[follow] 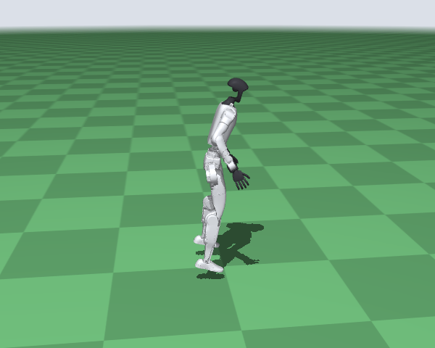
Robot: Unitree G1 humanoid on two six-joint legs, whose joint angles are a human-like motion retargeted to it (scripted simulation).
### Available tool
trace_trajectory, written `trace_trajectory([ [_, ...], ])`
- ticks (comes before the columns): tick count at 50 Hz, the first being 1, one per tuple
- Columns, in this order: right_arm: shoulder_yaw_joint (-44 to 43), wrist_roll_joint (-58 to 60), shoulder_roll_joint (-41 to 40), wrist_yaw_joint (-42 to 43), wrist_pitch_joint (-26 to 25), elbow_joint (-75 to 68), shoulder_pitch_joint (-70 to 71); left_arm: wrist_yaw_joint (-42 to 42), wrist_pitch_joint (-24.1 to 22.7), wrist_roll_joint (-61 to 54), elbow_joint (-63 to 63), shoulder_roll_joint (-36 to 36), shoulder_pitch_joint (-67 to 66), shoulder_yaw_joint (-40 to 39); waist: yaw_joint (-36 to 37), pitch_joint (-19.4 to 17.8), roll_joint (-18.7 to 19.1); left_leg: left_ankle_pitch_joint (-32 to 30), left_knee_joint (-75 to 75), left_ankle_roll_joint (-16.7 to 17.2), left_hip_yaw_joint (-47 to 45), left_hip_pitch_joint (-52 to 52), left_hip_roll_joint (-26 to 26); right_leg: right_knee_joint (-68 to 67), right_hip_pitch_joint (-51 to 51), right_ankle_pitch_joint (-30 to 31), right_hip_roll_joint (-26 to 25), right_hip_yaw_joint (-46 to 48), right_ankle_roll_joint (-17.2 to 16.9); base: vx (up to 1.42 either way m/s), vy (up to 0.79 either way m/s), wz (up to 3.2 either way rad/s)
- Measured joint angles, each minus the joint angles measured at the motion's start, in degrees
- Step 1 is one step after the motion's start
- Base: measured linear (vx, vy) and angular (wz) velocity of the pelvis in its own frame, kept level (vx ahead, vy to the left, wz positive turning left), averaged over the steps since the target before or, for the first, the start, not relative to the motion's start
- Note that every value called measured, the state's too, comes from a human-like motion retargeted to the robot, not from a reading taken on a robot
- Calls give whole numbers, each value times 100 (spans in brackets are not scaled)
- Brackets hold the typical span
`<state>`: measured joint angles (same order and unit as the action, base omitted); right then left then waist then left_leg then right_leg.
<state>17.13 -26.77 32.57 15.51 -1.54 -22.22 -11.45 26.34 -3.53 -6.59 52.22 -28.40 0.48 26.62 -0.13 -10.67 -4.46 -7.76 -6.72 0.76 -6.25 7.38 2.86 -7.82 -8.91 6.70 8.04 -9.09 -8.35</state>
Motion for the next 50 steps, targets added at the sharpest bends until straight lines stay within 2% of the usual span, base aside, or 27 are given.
trace_trajectory([
  [1, -146, -45, -47, -301, 1, 53, -465, -215, -101, 224, 102, 32, -298, -81, 68, 282, 87, -771, 593, 634, 330, -356, 185, 432, 279, 790, -192, -32, -399, 44, -25, -6],
  [2, -257, -73, -96, -592, -45, 16, -824, -419, -160, 370, 216, 81, -533, -175, 138, 520, 168, -1368, 940, 1108, 673, -643, 338, 711, 530, 1439, -374, -85, -665, 38, -35, -19],
  [3, -297, -70, -152, -864, -184, -202, -971, -599, -135, 359, 356, 166, -643, -295, 212, 667, 235, -1617, 791, 1261, 1045, -792, 424, 684, 724, 1804, -536, -177, -665, 31, -11, -18],
  [4, -298, -25, -150, -1155, -385, -458, -1092, -698, -38, 247, 450, 313, -788, -401, 260, 710, 205, -1707, 105, 960, 1162, -820, 162, 407, 957, 1956, -391, -440, -664, 23, 23, -13],
  [5, -279, 42, -119, -1456, -618, -734, -1200, -756, 93, 83, 520, 490, -950, -498, 296, 702, 128, -1715, -851, 433, 1151, -786, -274, 3, 1210, 2001, -92, -790, -662, 15, 40, 0],
  [7, -207, 76, 37, -1999, -1119, -1269, -1036, -833, 539, -196, 653, 668, -984, -642, 319, 167, 515, -930, -4396, -450, 895, -428, 13, -3129, 1228, 1179, -792, -791, 58, 4, 19, 11],
  [8, -187, 75, 132, -2102, -1281, -1525, -858, -816, 724, -292, 726, 700, -918, -704, 341, -60, 680, -516, -6088, -740, 843, -176, 273, -4935, 1013, 837, -1207, -718, 234, -7, -7, -2],
  [10, -154, 155, 275, -2010, -1441, -2114, -283, -644, 987, -510, 853, 731, -718, -864, 506, -181, 1027, -97, -8689, -717, 1181, 486, 544, -7865, 249, 828, -2099, -375, 483, -13, -28, -57],
  [12, -68, 347, 318, -1794, -1452, -2666, 218, -528, 1074, -697, 961, 687, -717, -955, 766, -18, 1169, -503, -9784, -359, 1346, 924, 358, -9565, -561, 1349, -2199, 279, 1226, -16, -26, -125],
  [13, -23, 433, 315, -1722, -1462, -2908, 426, -534, 1095, -747, 1023, 645, -752, -968, 855, 73, 1168, -797, -9929, -301, 1289, 1070, 308, -10021, -833, 1530, -2030, 467, 1555, -14, -4, -98],
  [15, 39, 531, 271, -1618, -1481, -3344, 802, -597, 1109, -784, 1171, 555, -827, -974, 931, 257, 1080, -1101, -9556, -56, 1298, 1192, 123, -10192, -1067, 1491, -1925, 379, 1613, -6, 10, -41],
  [17, 63, 527, 218, -1599, -1497, -3615, 1052, -672, 1074, -756, 1311, 469, -919, -984, 896, 357, 977, -699, -8408, 351, 1525, 905, 73, -9299, -781, 1028, -2090, -142, 997, 5, 12, 24],
  [20, 68, 523, 229, -1640, -1467, -3608, 1134, -717, 894, -763, 1273, 332, -1151, -1025, 695, 233, 864, 91, -5867, 400, 1261, -91, 667, -6654, 394, 207, -1818, -878, 55, 6, 18, 68],
  [23, 60, 623, 474, -1780, -1293, -2914, 973, -802, 530, -782, 608, 26, -1423, -1079, 614, 221, 592, -398, -2495, 893, 1190, -1047, 609, -3187, 1294, -26, -1223, -1354, -484, -1, 10, 45],
  [25, -6, 709, 670, -1810, -1099, -2368, 968, -878, 246, -716, 23, -273, -1474, -1177, 633, 291, 366, -167, -1139, 1003, 1368, -1150, 425, -1472, 1347, -128, -874, -1360, -662, -20, 1, 22],
  [27, -91, 698, 789, -1551, -973, -2054, 1234, -816, 154, -760, -348, -538, -1222, -1335, 661, 1, 59, 1675, -1446, 180, 1070, -996, 162, -1232, 1212, -1371, -505, -926, -311, -36, -1, 19],
  [28, -136, 631, 771, -1270, -924, -1995, 1462, -731, 201, -839, -421, -652, -989, -1451, 645, -296, -56, 2875, -2185, -372, 926, -788, 80, -1666, 1108, -2405, -418, -641, 29, -41, -2, 26],
  [30, -146, 461, 547, -560, -815, -2097, 1883, -488, 411, -1026, -251, -711, -518, -1682, 613, -908, -102, 4540, -4094, -1415, 885, -175, 93, -3223, 711, -4273, -527, -295, 845, -40, -7, 13],
  [31, -120, 383, 323, -273, -793, -2225, 2005, -370, 530, -1110, -30, -639, -314, -1782, 642, -1085, -6, 4771, -4744, -1512, 957, 98, 327, -3808, 479, -4524, -803, -238, 1190, -32, -14, -10],
  [32, -99, 299, 92, -17, -771, -2368, 2105, -254, 629, -1187, 214, -532, -90, -1856, 649, -1219, 29, 4897, -5204, -1566, 996, 324, 430, -4271, 262, -4671, -936, -197, 1395, -23, -7, -5],
  [33, -86, 205, -152, 177, -753, -2540, 2163, -144, 688, -1252, 502, -354, 173, -1878, 613, -1266, -59, 4811, -5279, -1536, 967, 459, 271, -4489, 73, -4610, -786, -187, 1323, -12, 3, 19],
  [36, -195, 165, -820, 158, -683, -2775, 1890, 96, 588, -1116, 851, 40, 535, -1884, 532, -1089, -229, 4134, -4160, -949, 1000, 189, 90, -3559, 285, -3927, -501, -125, 782, 4, 0, 35],
  [38, -303, 391, -1110, -23, -639, -2850, 1557, 106, 446, -796, 632, 204, 448, -1916, 500, -711, -262, 3346, -3003, -644, 976, -37, 71, -2404, 539, -3171, -386, -92, 518, 11, -4, 20],
  [40, -402, 740, -1280, -203, -664, -3014, 1313, -77, 319, -525, 278, 314, 267, -1996, 480, -290, -271, 2362, -1831, -341, 743, -193, 94, -1421, 618, -2344, -274, 15, 392, 4, -2, 4],
  [43, -469, 975, -1311, -384, -816, -3355, 1221, -378, 190, -733, -137, 438, 101, -1996, 472, 9, -174, 1249, -623, 29, 269, -430, 142, -475, 708, -1585, -173, 201, 267, -2, 0, -7],
  [45, -413, 871, -1229, -423, -857, -3506, 1261, -435, 108, -1075, -313, 463, 101, -1831, 475, 50, -104, 1088, -279, 147, 169, -504, 119, -91, 755, -1412, -111, 120, 148, -10, 0, -29],
  [50, 14, 523, -924, -61, -589, -3837, 1778, -314, -9, -1186, 6, 353, 693, -1037, 512, 3, -1, 1927, -239, 63, -88, -403, 77, -57, 462, -1931, -44, -178, 39, -11, 1, -39],
])
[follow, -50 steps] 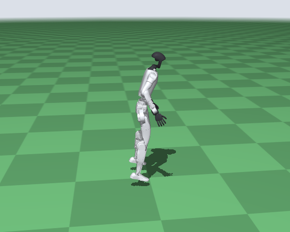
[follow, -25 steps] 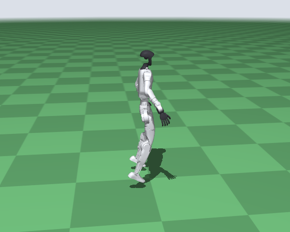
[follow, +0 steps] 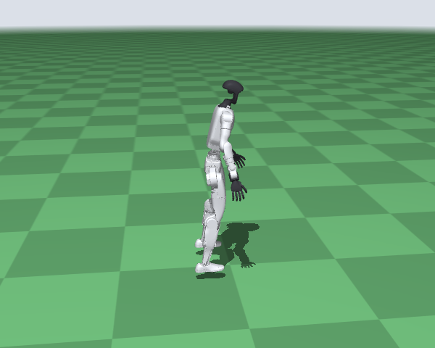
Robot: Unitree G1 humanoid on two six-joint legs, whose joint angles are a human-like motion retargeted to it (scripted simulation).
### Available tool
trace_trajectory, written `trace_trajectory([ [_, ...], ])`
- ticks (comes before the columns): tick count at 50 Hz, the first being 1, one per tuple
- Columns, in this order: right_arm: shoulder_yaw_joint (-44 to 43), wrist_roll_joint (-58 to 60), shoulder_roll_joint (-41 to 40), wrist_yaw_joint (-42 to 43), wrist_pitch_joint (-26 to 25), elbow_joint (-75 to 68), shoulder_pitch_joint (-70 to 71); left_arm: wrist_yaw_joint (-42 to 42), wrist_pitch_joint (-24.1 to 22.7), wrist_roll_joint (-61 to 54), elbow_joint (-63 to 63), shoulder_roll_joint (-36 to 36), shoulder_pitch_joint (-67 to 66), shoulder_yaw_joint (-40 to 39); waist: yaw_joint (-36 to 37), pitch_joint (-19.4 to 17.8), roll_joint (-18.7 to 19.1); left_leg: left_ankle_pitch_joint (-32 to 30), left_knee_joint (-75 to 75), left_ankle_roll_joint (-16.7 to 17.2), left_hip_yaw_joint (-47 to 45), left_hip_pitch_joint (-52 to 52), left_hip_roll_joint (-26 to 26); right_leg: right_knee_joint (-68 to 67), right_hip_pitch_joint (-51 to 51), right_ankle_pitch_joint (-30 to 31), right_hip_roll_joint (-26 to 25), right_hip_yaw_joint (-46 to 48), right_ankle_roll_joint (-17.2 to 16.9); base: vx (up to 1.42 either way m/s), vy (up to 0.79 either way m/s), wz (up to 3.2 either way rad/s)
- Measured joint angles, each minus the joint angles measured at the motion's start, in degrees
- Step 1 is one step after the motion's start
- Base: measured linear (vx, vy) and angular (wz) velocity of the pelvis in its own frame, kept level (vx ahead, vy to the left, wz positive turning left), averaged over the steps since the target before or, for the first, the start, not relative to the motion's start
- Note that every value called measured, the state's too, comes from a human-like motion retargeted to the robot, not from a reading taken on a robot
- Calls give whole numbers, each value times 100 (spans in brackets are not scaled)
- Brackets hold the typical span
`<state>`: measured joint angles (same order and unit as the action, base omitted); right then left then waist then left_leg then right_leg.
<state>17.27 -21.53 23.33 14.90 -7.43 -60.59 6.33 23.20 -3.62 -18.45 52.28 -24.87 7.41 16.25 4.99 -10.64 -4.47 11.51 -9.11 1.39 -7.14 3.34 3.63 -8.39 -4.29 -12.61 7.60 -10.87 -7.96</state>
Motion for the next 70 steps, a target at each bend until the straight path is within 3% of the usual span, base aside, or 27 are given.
trace_trajectory([
  [3, 149, 253, -4, -18, -82, -287, 250, -215, 243, 604, 687, 166, 287, 336, -93, -6, 83, -137, -23, -135, -73, 57, -3, -33, -85, 105, -9, -37, 64, -4, 0, -16],
  [7, 139, 308, -114, -278, -208, -291, 310, -462, 475, 1065, 1154, 440, 356, 523, -228, 71, 194, -266, 25, 111, -116, -21, 66, 77, 1, 300, -59, -25, -71, 0, 0, 0],
  [12, 262, 326, -270, -291, -14, -56, 215, -372, 298, 1361, 1084, 610, 297, 513, -201, 264, 179, -71, 171, 174, -242, -191, 79, 103, 34, 137, -67, -101, -73, 7, -1, -17],
  [18, 520, 681, -348, -606, -122, -54, 113, -546, 321, 1554, 1076, 881, 297, 449, -230, 363, 272, -144, 395, 202, -188, -358, 67, 65, 106, 144, -76, -47, -28, 4, 0, 8],
  [31, 723, 645, -193, -603, -35, 412, -40, -577, 221, 1533, 612, 739, 222, 807, -208, 263, 281, -103, 292, 206, -98, -317, 53, 56, 160, 127, -49, 34, -24, 1, 0, 5],
  [37, 856, 239, -8, -255, 163, 944, -245, -245, 88, 1120, 482, 572, 164, 982, -161, 55, 215, -152, 259, 227, -100, -53, 71, 128, -73, 258, -57, 2, -152, -4, 0, -2],
  [41, 956, 147, 18, -366, 45, 947, -111, -186, 68, 691, 336, 481, 256, 895, -201, -452, 180, -164, 88, 89, -53, 205, 68, -24, -328, 250, -93, -95, -77, -17, 0, -5],
  [44, 951, 257, 82, -564, -108, 1023, 42, -153, 141, 391, -30, 404, 375, 736, -294, -1118, 212, 226, -849, -388, 86, 628, 56, -833, -639, -183, -177, -214, 310, -25, 2, 10],
  [48, 893, 246, 170, -382, -69, 1210, 157, 102, 238, 245, -457, 363, 623, 632, -501, -1861, 406, 1687, -4036, -1097, 479, 2065, 174, -3419, -1619, -1671, -478, -140, 749, -23, 3, 42],
  [52, 715, 289, 44, 213, -4, 570, 640, 122, 484, 350, -64, 449, 1086, 452, -693, -1906, 609, 2719, -6731, -1528, 804, 3710, 249, -6110, -3109, -2830, -607, 176, 993, -13, 3, 41],
  [56, 828, 209, 183, 467, 100, 337, 1360, -212, 629, 451, 468, 147, 1514, 855, -867, -1719, 603, 2970, -7414, -1594, 869, 4378, 197, -6905, -3814, -3073, -538, 247, 1055, -3, 1, 10],
  [60, 1294, -259, 1310, 433, 349, 2792, 593, 409, 234, 570, -295, -765, 919, 2337, -829, -1195, 503, 2340, -5730, -1446, 594, 3368, 251, -5202, -2937, -2292, -439, 257, 851, 27, -1, -32],
  [62, 947, -342, 1888, -21, 388, 4011, -319, 564, 37, 1005, -751, -1177, 401, 2702, -736, -735, 430, 1139, -3607, -1136, 394, 2161, 213, -3097, -1833, -854, -317, 222, 568, 51, -5, -32],
  [63, 685, -378, 2085, -264, 402, 4431, -847, 504, -69, 1254, -873, -1311, 139, 2775, -682, -404, 362, 87, -2262, -878, 338, 1540, 131, -1802, -1263, 247, -205, 147, 348, 54, -6, -14],
  [65, 171, -371, 2228, -704, 430, 4861, -1988, 122, -311, 1788, -905, -1441, -449, 2746, -561, 321, 251, -2426, 390, 150, 631, 369, -12, 310, -333, 2491, -39, -129, -463, 50, -13, 0],
  [67, -6, -32, 2062, -1110, 355, 4582, -2693, -361, -431, 2100, -738, -1397, -881, 2420, -447, 774, 447, -3511, 962, 1227, 1595, -204, 267, 687, 192, 3527, -520, -368, -704, 41, -23, 4],
  [68, 31, 255, 1969, -1243, 254, 4294, -2911, -469, -407, 2109, -680, -1287, -1074, 2206, -397, 919, 441, -3707, 694, 1281, 1867, -375, 77, 573, 416, 3729, -505, -636, -704, 30, 4, -6],
  [70, 281, 839, 1850, -1703, -92, 3510, -3008, -526, -113, 1982, -650, -1016, -1377, 1762, -288, 916, 456, -3767, -1311, 574, 1534, -334, -335, -820, 656, 3604, -612, -1095, -285, 19, 20, -18],
])
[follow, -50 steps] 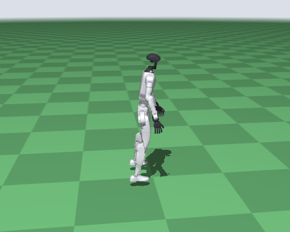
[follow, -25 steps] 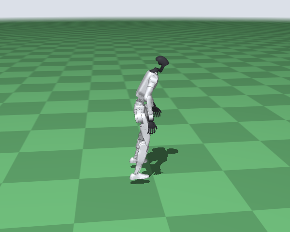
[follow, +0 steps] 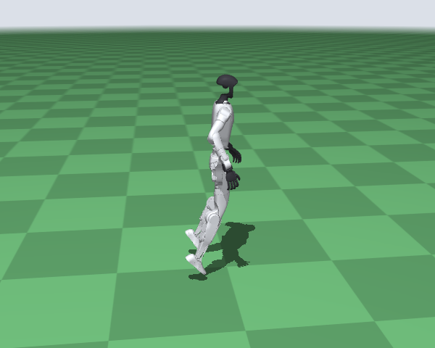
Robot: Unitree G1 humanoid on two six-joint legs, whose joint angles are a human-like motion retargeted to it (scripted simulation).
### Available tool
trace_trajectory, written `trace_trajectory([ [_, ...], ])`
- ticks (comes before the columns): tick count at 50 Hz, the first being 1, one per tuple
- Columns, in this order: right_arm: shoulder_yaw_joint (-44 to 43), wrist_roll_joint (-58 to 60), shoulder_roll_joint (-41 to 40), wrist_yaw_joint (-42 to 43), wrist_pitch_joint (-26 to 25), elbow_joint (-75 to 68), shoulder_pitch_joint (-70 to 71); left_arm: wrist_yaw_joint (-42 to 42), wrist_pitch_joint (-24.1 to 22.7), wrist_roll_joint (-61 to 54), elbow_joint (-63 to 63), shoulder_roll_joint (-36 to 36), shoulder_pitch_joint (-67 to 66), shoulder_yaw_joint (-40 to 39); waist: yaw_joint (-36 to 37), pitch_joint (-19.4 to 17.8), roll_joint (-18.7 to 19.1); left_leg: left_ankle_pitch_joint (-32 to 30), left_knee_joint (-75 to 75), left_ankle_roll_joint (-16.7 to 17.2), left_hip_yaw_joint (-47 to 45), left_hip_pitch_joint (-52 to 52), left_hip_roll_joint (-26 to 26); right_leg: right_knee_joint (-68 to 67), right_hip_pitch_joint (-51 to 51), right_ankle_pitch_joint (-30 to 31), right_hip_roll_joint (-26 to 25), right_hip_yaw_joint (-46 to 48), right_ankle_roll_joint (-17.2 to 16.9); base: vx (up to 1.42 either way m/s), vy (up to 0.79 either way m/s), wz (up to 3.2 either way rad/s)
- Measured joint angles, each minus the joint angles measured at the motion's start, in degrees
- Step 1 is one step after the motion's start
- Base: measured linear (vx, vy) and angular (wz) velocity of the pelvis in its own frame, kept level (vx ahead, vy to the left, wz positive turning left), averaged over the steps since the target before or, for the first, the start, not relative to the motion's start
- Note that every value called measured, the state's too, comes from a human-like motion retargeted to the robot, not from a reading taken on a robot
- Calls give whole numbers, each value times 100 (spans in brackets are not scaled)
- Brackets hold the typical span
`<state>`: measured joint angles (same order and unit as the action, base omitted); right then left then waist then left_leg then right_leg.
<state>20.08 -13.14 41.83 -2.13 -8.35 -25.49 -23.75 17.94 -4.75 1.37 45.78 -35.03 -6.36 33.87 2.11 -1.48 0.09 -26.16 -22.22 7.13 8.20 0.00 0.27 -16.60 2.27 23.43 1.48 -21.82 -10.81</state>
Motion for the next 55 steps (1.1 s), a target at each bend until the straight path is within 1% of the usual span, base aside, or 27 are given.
trace_trajectory([
  [2, 350, 242, -81, -568, -415, -973, 429, 51, 456, -171, 42, 81, 54, -304, 75, -367, 320, 498, -3673, -974, -560, 583, 605, -3618, -441, -666, -1106, 157, 537, 5, -8, -12],
  [3, 505, 334, -172, -701, -557, -1540, 764, 158, 636, -278, 64, 80, 127, -453, 134, -441, 468, 610, -5177, -1152, -465, 905, 881, -5272, -800, -742, -1716, 366, 651, 2, -35, -33],
  [5, 713, 568, -443, -743, -754, -2697, 1330, 373, 877, -538, 174, 49, 162, -659, 283, -505, 635, 539, -7097, -929, -161, 1105, 633, -7958, -1432, -529, -2309, 1293, 1403, 2, -40, -79],
  [7, 740, 760, -723, -642, -892, -3638, 1688, 349, 1013, -687, 390, -33, 173, -633, 332, -412, 661, 532, -7825, -899, -284, 1109, 342, -9739, -1776, -189, -1972, 2025, 2242, -1, -2, -93],
  [8, 720, 792, -854, -560, -933, -4007, 1838, 261, 1069, -691, 518, -91, 206, -571, 352, -313, 685, 604, -7893, -824, -241, 1128, 321, -10290, -1902, -17, -1785, 2167, 2492, -1, 10, -63],
  [10, 624, 669, -1061, -328, -944, -4471, 2043, 44, 1160, -612, 772, -202, 325, -418, 383, -104, 723, 845, -7513, -485, 101, 1130, 387, -10610, -2040, 37, -1698, 2097, 2581, 0, 3, -17],
  [12, 479, 327, -1169, -143, -887, -4532, 2067, -169, 1184, -502, 954, -263, 507, -298, 342, 27, 729, 1225, -6450, -246, 399, 1046, 784, -9636, -1886, -497, -1935, 1744, 2127, 3, -5, 93],
  [14, 348, 23, -1180, -150, -833, -4359, 1969, -343, 1081, -525, 969, -278, 699, -226, 198, 43, 677, 1557, -4866, -248, 266, 793, 1128, -7657, -1274, -1361, -1888, 1080, 1195, 1, 28, 166],
  [15, 304, -74, -1155, -230, -817, -4209, 1888, -421, 991, -597, 910, -285, 774, -202, 116, 6, 608, 1647, -3911, -217, 81, 538, 1169, -6421, -816, -1833, -1618, 700, 721, 1, 41, 139],
  [17, 345, -84, -1037, -560, -789, -3729, 1759, -450, 723, -922, 466, -468, 848, -230, 91, -76, 367, 1386, -1558, 108, -47, -165, 967, -3548, -24, -2162, -857, 479, 359, -1, 24, 84],
  [18, 387, -60, -952, -728, -753, -3440, 1749, -435, 559, -1078, 153, -611, 904, -284, 106, -83, 238, 1165, -393, 284, -3, -424, 843, -2066, 262, -2032, -544, 432, 185, -11, 10, 48],
  [20, 442, -11, -753, -918, -649, -2899, 1938, -342, 278, -1317, -480, -887, 1172, -517, 185, -91, -86, 1450, 853, 248, -50, -431, 548, 100, 367, -1825, 20, 451, -75, -26, 4, 23],
  [22, 395, -25, -606, -671, -568, -2570, 2423, -113, 228, -1564, -897, -1006, 1633, -961, 254, -516, -414, 3357, 402, -666, -431, -245, 223, 355, 169, -2828, 398, 674, 269, -45, 2, 5],
  [23, 342, -92, -596, -332, -532, -2481, 2797, 61, 319, -1710, -1047, -1045, 1909, -1277, 251, -956, -463, 4635, -563, -1256, -539, 13, 174, -262, -8, -3808, 376, 789, 652, -52, -1, -9],
  [25, 302, -225, -750, 536, -378, -2484, 3321, 475, 510, -1834, -1031, -959, 2249, -1733, 330, -1667, -284, 6236, -2581, -2213, -516, 656, 521, -2103, -609, -5410, -200, 867, 1546, -52, -17, -42],
  [27, 347, -365, -1052, 1339, -242, -2672, 3716, 873, 603, -1778, -606, -663, 2526, -1777, 405, -2034, -47, 6533, -3564, -2213, -355, 1181, 1043, -3046, -1153, -5569, -797, 948, 1878, -41, -14, -41],
  [28, 402, -469, -1207, 1704, -154, -2831, 3846, 1055, 565, -1689, -243, -365, 2680, -1614, 328, -2075, -111, 6447, -3582, -2213, -398, 1360, 821, -3132, -1349, -5473, -588, 941, 1673, -29, 19, 30],
  [30, 483, -564, -1464, 2017, 6, -2975, 3869, 1157, 422, -1396, 430, 181, 2800, -1161, 58, -2033, -436, 5951, -2735, -1944, -515, 1267, 259, -2599, -1315, -5178, 75, 937, 1193, -18, 25, 79],
  [32, 544, -391, -1648, 1941, 99, -2972, 3731, 994, 339, -903, 769, 590, 2655, -879, -133, -1699, -469, 5353, -1433, -1447, -543, 1051, 218, -1307, -1054, -4647, 328, 1065, 905, -9, 8, 55],
  [35, 497, 139, -1776, 1629, 163, -2961, 3369, 519, 236, -153, 690, 1009, 2119, -999, -258, -988, -438, 4603, 671, -774, -717, 670, 212, 343, -858, -3694, 594, 1300, 520, -7, 5, 12],
  [38, 288, 219, -1780, 1033, 158, -2888, 2980, -259, 136, -10, 224, 1064, 1638, -1252, -41, -576, -333, 3720, 1796, -453, -847, 307, 252, 905, -719, -2886, 557, 1609, 247, -10, 3, -46],
  [40, 225, -10, -1738, 657, 136, -2804, 2850, -647, 87, -216, -39, 940, 1562, -1215, 173, -491, -311, 3344, 2005, -417, -891, 188, 257, 932, -630, -2920, 539, 1882, 185, -15, 1, -68],
  [42, 292, -272, -1685, 594, 134, -2843, 2959, -733, 73, -510, -109, 753, 1758, -1026, 324, -566, -387, 3522, 2092, -542, -1025, 169, 206, 908, -605, -3376, 635, 2109, 230, -20, 0, -50],
  [46, 812, -87, -1738, 1055, 69, -3456, 3491, -159, 278, -853, 451, 723, 2203, -787, 332, -860, -511, 3626, 1802, -1011, -1132, 428, 57, 935, -689, -3636, 792, 2060, 618, -19, 0, -21],
  [47, 949, 93, -1769, 1111, -4, -3622, 3610, -21, 380, -902, 640, 776, 2256, -819, 317, -917, -495, 3624, 1654, -994, -1148, 494, 66, 901, -721, -3585, 782, 1998, 671, -11, 0, -36],
  [50, 1177, 549, -1817, 993, -191, -3765, 3756, 89, 629, -939, 974, 889, 2256, -1009, 346, -936, -429, 3744, 1295, -579, -1304, 573, 187, 799, -774, -3552, 705, 1867, 518, -4, -2, -59],
  [55, 976, 307, -1748, 1014, 94, -3136, 3453, -92, 404, -704, 612, 689, 2080, -905, 341, -761, -491, 3846, 1170, -412, -1520, 547, 266, 1023, -671, -3609, 656, 1725, 317, 2, -5, -33],
])
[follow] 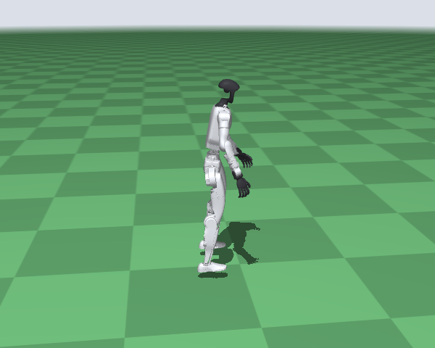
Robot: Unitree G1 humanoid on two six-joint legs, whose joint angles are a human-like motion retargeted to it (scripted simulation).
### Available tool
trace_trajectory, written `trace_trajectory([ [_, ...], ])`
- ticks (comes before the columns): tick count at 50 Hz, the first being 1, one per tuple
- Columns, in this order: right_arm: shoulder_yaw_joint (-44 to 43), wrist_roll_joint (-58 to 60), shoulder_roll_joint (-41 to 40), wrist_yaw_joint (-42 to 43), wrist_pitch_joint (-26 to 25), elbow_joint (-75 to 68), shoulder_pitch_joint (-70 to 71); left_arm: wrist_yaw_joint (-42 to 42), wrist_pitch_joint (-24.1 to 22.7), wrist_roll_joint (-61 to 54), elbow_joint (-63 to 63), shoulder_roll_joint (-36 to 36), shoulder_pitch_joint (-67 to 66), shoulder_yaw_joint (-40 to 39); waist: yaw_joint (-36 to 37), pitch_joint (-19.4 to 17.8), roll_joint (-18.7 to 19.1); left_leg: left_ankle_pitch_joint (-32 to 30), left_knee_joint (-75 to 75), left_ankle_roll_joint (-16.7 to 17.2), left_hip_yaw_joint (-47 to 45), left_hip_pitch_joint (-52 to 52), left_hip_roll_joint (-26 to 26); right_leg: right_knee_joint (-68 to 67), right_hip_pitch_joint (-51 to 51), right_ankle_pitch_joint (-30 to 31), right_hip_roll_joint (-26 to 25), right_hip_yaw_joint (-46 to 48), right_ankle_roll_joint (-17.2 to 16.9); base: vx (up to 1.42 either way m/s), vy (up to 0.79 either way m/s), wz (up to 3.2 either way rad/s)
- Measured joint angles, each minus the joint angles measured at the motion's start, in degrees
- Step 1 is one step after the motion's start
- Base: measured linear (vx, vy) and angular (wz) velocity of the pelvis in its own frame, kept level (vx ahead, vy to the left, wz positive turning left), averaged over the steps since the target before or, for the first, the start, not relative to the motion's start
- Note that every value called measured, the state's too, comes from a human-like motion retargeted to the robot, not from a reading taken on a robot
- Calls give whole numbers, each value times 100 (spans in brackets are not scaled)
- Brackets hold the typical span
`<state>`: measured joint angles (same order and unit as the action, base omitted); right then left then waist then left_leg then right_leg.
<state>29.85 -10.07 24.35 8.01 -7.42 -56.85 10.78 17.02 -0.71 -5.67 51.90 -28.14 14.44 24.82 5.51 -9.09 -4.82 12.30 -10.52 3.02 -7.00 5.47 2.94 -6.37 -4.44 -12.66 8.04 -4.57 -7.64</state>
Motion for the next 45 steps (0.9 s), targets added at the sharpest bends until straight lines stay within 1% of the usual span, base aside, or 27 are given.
trace_trajectory([
  [2, -78, -107, 14, 172, 89, 55, -62, 99, -106, 41, -138, -33, 7, 85, -38, -32, 6, 11, 25, -58, 28, -23, 3, -29, 4, -52, -19, -9, 20, 0, -3, 0],
  [5, -142, -90, 35, 278, 71, -105, -71, 207, -134, 32, -225, 35, 26, 138, -104, -112, 59, 19, -15, -119, 85, -15, 29, -87, 24, -157, -47, 43, 38, 0, -1, 6],
  [10, -231, 50, 129, -90, -36, -214, -205, -227, -156, 40, -459, 1, -51, 272, -192, -145, 107, 30, 45, -80, 168, 33, 72, -93, 15, -323, -90, 152, -18, 2, -3, 17],
  [12, -247, -56, 195, -137, 12, -17, -343, -276, -227, 49, -610, -80, -123, 338, -171, -175, 89, -88, 167, -55, 171, 44, 69, -51, -34, -242, -88, 154, -43, 0, 0, 0],
  [15, -250, -332, 326, 94, 164, 505, -626, 42, -357, -164, -786, -111, -314, 310, -128, -278, 33, -319, 374, -46, 155, 65, 32, 67, -125, 102, -60, 117, -125, 0, 0, 0],
  [18, -245, -562, 458, 444, 287, 1114, -934, 596, -492, -759, -853, 14, -593, 76, -127, -478, -9, -521, 629, -29, 132, 94, 18, 179, -236, 345, -52, 120, -224, 0, 0, 0],
  [20, -208, -637, 517, 502, 279, 1400, -1089, 838, -567, -1187, -851, 132, -769, -104, -133, -680, -18, -674, 793, -31, 123, 128, 33, 258, -310, 438, -75, 133, -252, -7, -3, -6],
  [22, -147, -609, 540, 316, 175, 1517, -1157, 860, -574, -1492, -856, 238, -893, -257, -149, -985, -6, -747, 784, -149, 144, 219, 51, 282, -388, 512, -117, 78, -172, -13, -3, -7],
  [23, -125, -555, 540, 173, 107, 1534, -1170, 814, -550, -1591, -879, 280, -939, -327, -170, -1172, 11, -718, 663, -263, 176, 301, 58, 226, -436, 509, -141, 2, -73, -16, -2, 2],
  [25, -144, -375, 531, -120, -24, 1509, -1152, 651, -444, -1693, -972, 352, -981, -486, -264, -1610, 90, -377, -84, -575, 305, 655, 79, -243, -625, 261, -216, -266, 228, -17, -1, 19],
  [27, -220, -228, 469, -223, -100, 1355, -1158, 474, -288, -1635, -1026, 409, -988, -616, -382, -1944, 231, 370, -1632, -925, 519, 1409, 112, -1500, -1157, -464, -387, -535, 482, -17, 2, 41],
  [28, -259, -201, 415, -196, -135, 1194, -1154, 402, -193, -1562, -987, 440, -971, -658, -432, -2009, 316, 804, -2567, -1089, 635, 1924, 127, -2364, -1586, -933, -496, -591, 549, -13, 3, 45],
  [30, -353, -205, 277, -53, -239, 714, -1069, 314, 23, -1361, -741, 495, -887, -683, -497, -2071, 449, 1534, -4203, -1405, 786, 2813, 109, -3998, -2393, -1765, -616, -546, 659, -8, 3, 41],
  [32, -462, -290, 138, 204, -282, 83, -726, 263, 251, -1002, -228, 499, -656, -584, -549, -2063, 509, 2024, -5419, -1686, 838, 3509, 74, -5341, -3097, -2346, -619, -444, 850, 0, 1, 28],
  [33, -483, -347, 102, 376, -243, -143, -513, 262, 329, -781, 62, 467, -531, -467, -572, -2042, 513, 2170, -5803, -1773, 847, 3741, 74, -5784, -3343, -2514, -622, -419, 956, 5, -1, 14],
  [35, -357, -541, 171, 967, 13, -53, -225, 422, 325, -315, 523, 307, -379, -34, -612, -1894, 481, 2261, -6037, -1802, 843, 3934, 105, -6100, -3573, -2613, -628, -390, 1088, 13, -2, 5],
  [37, -176, -636, 578, 1553, 294, 1148, -485, 870, 136, 88, 344, -59, -679, 577, -703, -1566, 350, 1931, -5200, -1722, 708, 3496, 42, -5351, -3198, -2284, -466, -365, 976, 29, -3, 11],
  [38, -207, -581, 834, 1564, 382, 1885, -737, 1078, 31, 326, 60, -310, -942, 805, -743, -1382, 293, 1579, -4446, -1643, 650, 3053, 28, -4595, -2772, -1894, -392, -319, 883, 42, -7, 10],
  [39, -332, -524, 1065, 1400, 434, 2527, -1049, 1179, -97, 568, -264, -564, -1241, 942, -760, -1159, 217, 903, -3388, -1495, 601, 2477, -10, -3550, -2223, -1199, -299, -297, 748, 50, -10, 7],
  [40, -504, -467, 1283, 1149, 468, 3123, -1390, 1227, -236, 813, -607, -819, -1557, 1033, -765, -916, 131, 65, -2178, -1311, 556, 1835, -60, -2359, -1613, -350, -195, -288, 592, 56, -11, -5],
  [41, -712, -487, 1409, 829, 494, 3456, -1815, 1067, -436, 1011, -854, -998, -1923, 1032, -714, -546, 49, -1235, -708, -819, 594, 1162, -84, -1125, -1082, 859, -96, -319, 228, 57, -14, -22],
  [42, -906, -507, 1496, 512, 501, 3698, -2223, 854, -625, 1176, -1046, -1142, -2276, 1007, -641, -209, 15, -2358, 483, -255, 676, 565, -26, -124, -612, 1960, -89, -340, -158, 55, -22, -50],
  [43, -1074, -525, 1505, 203, 473, 3758, -2599, 536, -791, 1270, -1132, -1216, -2600, 936, -525, 61, 77, -3127, 1113, 454, 847, 121, 194, 406, -264, 2844, -265, -343, -591, 49, -31, -69],
  [44, -1159, -496, 1455, -53, 379, 3629, -2799, 248, -848, 1250, -1107, -1198, -2778, 853, -410, 273, 134, -3578, 1243, 813, 1048, -151, 346, 607, -23, 3450, -455, -399, -736, 43, -39, -84],
  [45, -1203, -443, 1377, -282, 252, 3405, -2911, -25, -852, 1172, -1025, -1133, -2883, 765, -296, 455, 188, -3868, 1123, 997, 1265, -336, 464, 643, 165, 3917, -652, -480, -736, 34, -4, -69],
])
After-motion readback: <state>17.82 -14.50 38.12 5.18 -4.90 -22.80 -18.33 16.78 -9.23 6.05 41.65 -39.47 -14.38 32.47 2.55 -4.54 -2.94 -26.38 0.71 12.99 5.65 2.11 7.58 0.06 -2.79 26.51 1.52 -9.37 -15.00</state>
